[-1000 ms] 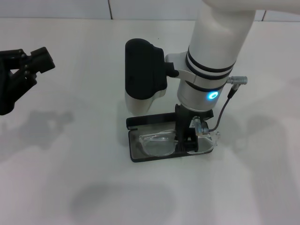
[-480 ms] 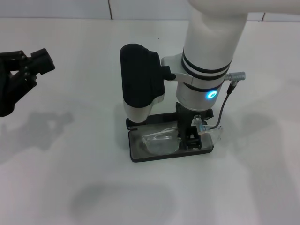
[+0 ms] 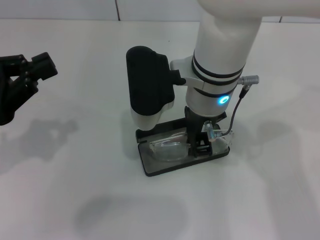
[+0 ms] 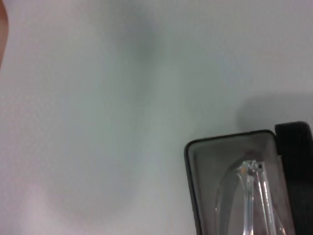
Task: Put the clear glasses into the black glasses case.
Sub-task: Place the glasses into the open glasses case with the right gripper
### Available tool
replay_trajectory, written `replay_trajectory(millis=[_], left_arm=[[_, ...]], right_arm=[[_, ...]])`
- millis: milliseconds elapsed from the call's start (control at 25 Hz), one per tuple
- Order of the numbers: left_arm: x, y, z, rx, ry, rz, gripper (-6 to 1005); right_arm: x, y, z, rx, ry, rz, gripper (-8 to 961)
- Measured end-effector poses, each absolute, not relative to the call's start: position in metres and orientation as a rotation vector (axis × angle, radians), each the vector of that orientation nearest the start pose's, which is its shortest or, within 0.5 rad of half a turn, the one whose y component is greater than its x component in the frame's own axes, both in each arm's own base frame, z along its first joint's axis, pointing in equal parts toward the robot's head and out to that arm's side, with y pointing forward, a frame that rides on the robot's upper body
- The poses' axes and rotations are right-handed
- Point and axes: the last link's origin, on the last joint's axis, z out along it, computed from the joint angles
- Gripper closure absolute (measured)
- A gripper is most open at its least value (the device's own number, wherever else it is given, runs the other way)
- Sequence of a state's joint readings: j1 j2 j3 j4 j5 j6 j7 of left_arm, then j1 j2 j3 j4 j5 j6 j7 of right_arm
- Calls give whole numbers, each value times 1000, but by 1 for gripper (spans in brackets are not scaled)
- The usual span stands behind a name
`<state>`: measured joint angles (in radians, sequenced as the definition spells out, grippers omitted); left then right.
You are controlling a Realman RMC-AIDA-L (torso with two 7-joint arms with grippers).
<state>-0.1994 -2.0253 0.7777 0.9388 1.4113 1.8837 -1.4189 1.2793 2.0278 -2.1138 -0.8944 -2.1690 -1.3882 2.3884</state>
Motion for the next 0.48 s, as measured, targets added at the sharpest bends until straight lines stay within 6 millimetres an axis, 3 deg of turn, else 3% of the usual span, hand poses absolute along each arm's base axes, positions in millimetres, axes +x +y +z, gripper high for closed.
replay_trajectory(millis=[480], left_arm=[[-260, 257, 102, -2468, -345, -1219, 921]], right_arm=[[47, 342, -118, -2931, -318, -1092, 826]])
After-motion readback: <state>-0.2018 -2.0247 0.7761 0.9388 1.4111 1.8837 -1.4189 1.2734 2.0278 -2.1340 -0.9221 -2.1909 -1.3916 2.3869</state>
